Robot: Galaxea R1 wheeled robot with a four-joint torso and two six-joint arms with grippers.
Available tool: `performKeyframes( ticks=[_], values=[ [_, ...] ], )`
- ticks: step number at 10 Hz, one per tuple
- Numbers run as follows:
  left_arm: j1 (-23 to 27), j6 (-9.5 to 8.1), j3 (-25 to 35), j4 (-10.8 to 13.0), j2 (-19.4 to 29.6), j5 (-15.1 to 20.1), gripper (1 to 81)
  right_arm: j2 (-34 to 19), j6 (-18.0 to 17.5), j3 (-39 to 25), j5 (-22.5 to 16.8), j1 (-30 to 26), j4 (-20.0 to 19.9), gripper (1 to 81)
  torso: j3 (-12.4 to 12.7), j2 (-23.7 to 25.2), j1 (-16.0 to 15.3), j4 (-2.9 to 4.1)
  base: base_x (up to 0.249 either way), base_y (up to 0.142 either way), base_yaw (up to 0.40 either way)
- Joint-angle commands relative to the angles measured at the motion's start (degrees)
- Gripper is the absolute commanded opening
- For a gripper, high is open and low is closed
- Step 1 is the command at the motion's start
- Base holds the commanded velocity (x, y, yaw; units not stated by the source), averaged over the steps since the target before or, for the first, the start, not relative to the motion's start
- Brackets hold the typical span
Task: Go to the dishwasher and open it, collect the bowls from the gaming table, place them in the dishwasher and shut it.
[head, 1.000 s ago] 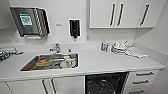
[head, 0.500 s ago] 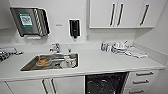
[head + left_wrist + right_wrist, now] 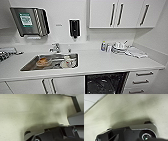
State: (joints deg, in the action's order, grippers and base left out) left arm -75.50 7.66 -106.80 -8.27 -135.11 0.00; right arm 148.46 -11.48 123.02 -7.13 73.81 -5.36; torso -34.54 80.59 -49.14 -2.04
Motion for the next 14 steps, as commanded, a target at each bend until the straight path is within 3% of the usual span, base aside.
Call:
performKeyframes(
  ticks=[1, 4, 8, 9, 11, 14],
  values=[
    [-3.82, -0.01, -11.65, -1.84, -8.06, 2.37, 81.1, 2.92, 2.61, 6.70, 0.10, 0.41, -0.09, 81.1, 0.00, 0.00, 0.00, 0.00, 0.000, 0.000, 0.000],
    [-5.85, 0.08, -20.02, -1.49, -13.87, 2.38, 81.1, 8.72, 3.13, 15.14, 0.89, 3.40, 2.46, 81.1, 0.02, 0.00, 0.00, 0.00, 0.000, 0.000, 0.000],
    [-6.64, 0.25, -21.52, -1.23, -17.04, 2.11, 81.1, 12.06, 4.62, 17.68, 1.07, 5.16, 2.99, 81.1, 0.02, 0.00, 0.00, 0.00, 0.000, 0.000, 0.000],
    [-6.64, 0.34, -21.52, -1.22, -17.31, 1.59, 81.1, 12.76, 4.63, 18.30, 1.07, 5.17, 2.99, 81.1, 0.02, -5.73, 3.69, 0.00, 0.000, 0.000, 0.000],
    [-6.64, 0.34, -21.52, -1.14, -17.39, 1.58, 81.1, 14.43, 5.15, 20.14, 0.98, 5.43, 3.34, 81.1, 0.05, -6.03, 3.93, 0.00, 0.000, 0.000, 0.000],
    [-6.99, 0.34, -22.49, -1.05, -18.71, 1.67, 81.1, 15.14, 5.24, 20.68, 1.07, 6.13, 3.61, 81.1, 0.05, -10.75, 6.97, 0.00, 0.000, 0.000, 0.000]
  ],
)
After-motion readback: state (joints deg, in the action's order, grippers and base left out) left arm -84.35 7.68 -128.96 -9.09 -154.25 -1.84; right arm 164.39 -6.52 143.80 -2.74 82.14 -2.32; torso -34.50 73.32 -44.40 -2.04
